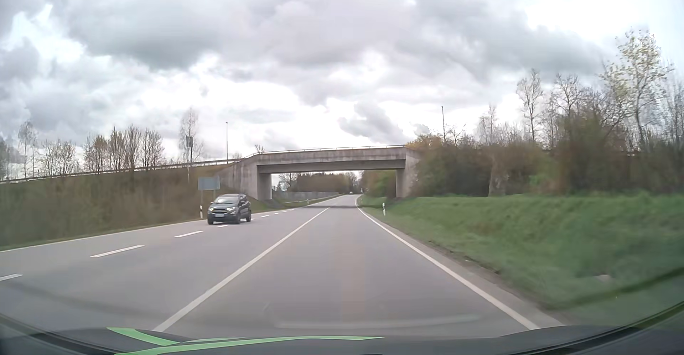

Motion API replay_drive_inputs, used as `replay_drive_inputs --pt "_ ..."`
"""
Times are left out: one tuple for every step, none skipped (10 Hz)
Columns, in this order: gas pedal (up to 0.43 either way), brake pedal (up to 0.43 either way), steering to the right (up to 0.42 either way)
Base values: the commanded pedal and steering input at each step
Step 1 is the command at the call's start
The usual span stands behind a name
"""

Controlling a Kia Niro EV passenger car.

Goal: Follow the waypoints while adhering to traffic rules and regulations

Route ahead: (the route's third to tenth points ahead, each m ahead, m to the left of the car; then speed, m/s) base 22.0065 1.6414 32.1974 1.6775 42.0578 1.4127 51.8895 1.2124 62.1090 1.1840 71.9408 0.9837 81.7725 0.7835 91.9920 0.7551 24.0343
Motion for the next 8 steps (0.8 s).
replay_drive_inputs --pt "0.197 0.000 0.001" --pt "0.197 0.000 0.001" --pt "0.197 0.000 0.001" --pt "0.197 0.000 0.001" --pt "0.197 0.000 0.001" --pt "0.197 0.000 0.001" --pt "0.197 0.000 0.001" --pt "0.197 0.000 0.001"
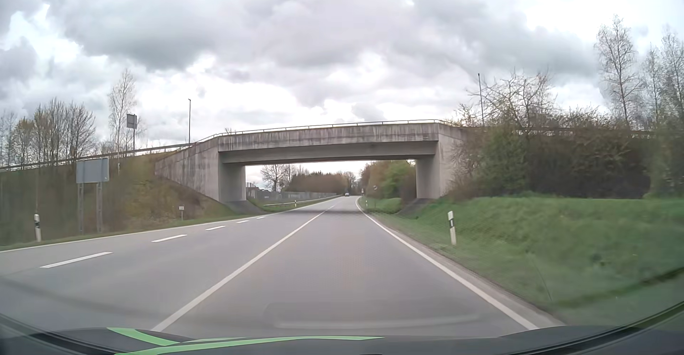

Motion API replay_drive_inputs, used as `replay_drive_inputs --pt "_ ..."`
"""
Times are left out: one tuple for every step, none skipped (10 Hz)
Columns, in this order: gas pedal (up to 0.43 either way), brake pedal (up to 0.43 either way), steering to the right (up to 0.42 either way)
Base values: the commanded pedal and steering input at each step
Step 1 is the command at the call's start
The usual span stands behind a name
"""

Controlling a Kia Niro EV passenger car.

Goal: Follow the waypoints while adhering to traffic rules and regulations

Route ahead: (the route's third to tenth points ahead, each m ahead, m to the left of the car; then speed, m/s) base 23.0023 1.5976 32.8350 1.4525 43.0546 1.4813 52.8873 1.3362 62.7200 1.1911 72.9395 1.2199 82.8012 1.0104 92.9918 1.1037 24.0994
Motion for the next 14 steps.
replay_drive_inputs --pt "0.197 0.000 0.001" --pt "0.197 0.000 0.001" --pt "0.197 0.000 0.001" --pt "0.197 0.000 0.001" --pt "0.197 0.000 0.001" --pt "0.197 0.000 0.001" --pt "0.197 0.000 0.001" --pt "0.197 0.000 0.001" --pt "0.197 0.000 0.001" --pt "0.197 0.000 0.002" --pt "0.197 0.000 0.003" --pt "0.197 0.000 0.003" --pt "0.197 0.000 0.004" --pt "0.197 0.000 0.003"
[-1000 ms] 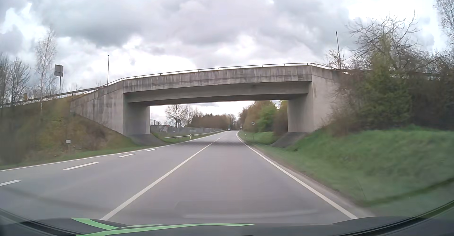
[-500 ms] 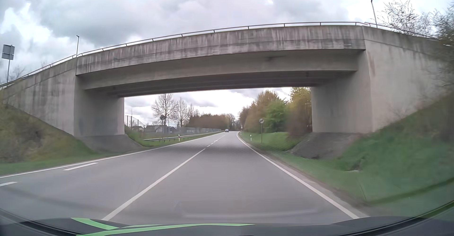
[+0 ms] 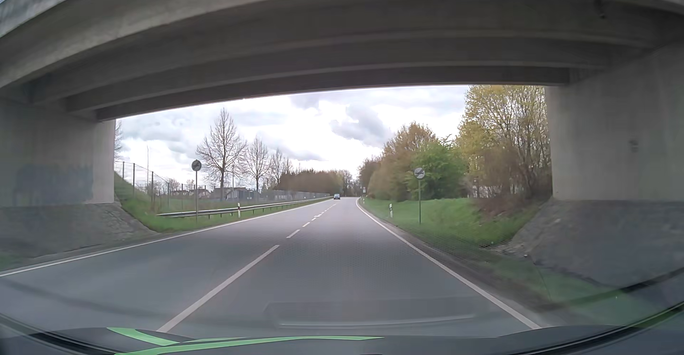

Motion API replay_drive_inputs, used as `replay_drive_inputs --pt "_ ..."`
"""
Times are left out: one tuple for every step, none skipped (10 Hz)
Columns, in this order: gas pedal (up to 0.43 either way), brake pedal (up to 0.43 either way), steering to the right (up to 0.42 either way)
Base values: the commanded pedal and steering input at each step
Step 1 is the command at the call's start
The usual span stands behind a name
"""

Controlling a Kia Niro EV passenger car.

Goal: Follow the waypoints while adhering to traffic rules and regulations

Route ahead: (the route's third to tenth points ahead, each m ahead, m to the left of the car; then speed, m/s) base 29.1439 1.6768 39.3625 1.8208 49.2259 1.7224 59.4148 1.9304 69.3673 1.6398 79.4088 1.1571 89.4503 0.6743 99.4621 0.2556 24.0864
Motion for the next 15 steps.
replay_drive_inputs --pt "0.197 0.000 0.003" --pt "0.197 0.000 0.003" --pt "0.209 0.000 0.003" --pt "0.220 0.000 0.003" --pt "0.228 0.000 0.004" --pt "0.228 0.000 0.003" --pt "0.228 0.000 0.003" --pt "0.228 0.000 0.003" --pt "0.228 0.000 0.003" --pt "0.228 0.000 0.003" --pt "0.240 0.000 0.003" --pt "0.240 0.000 0.003" --pt "0.240 0.000 0.003" --pt "0.240 0.000 0.003" --pt "0.240 0.000 0.003"
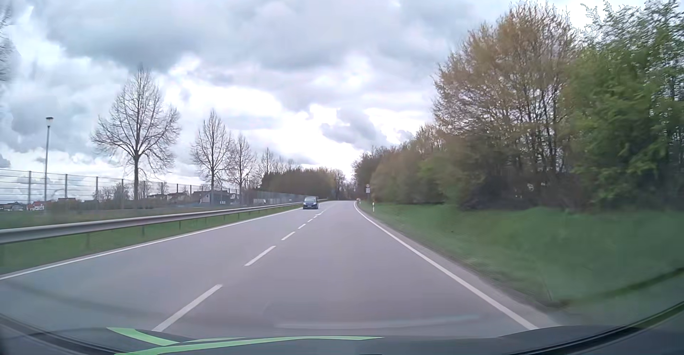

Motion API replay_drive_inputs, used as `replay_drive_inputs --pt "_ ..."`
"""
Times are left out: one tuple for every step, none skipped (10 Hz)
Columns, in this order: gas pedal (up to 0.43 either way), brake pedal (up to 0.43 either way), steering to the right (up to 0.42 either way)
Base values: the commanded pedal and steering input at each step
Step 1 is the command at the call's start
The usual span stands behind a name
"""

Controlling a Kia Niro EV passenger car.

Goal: Follow the waypoints while adhering to traffic rules and regulations

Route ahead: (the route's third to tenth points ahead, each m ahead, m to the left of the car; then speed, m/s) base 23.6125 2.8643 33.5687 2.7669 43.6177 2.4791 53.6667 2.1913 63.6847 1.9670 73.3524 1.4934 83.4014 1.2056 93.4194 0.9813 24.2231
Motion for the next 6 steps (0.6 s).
replay_drive_inputs --pt "0.240 0.000 0.003" --pt "0.240 0.000 0.002" --pt "0.240 0.000 0.002" --pt "0.240 0.000 0.002" --pt "0.240 0.000 0.002" --pt "0.240 0.000 0.002"
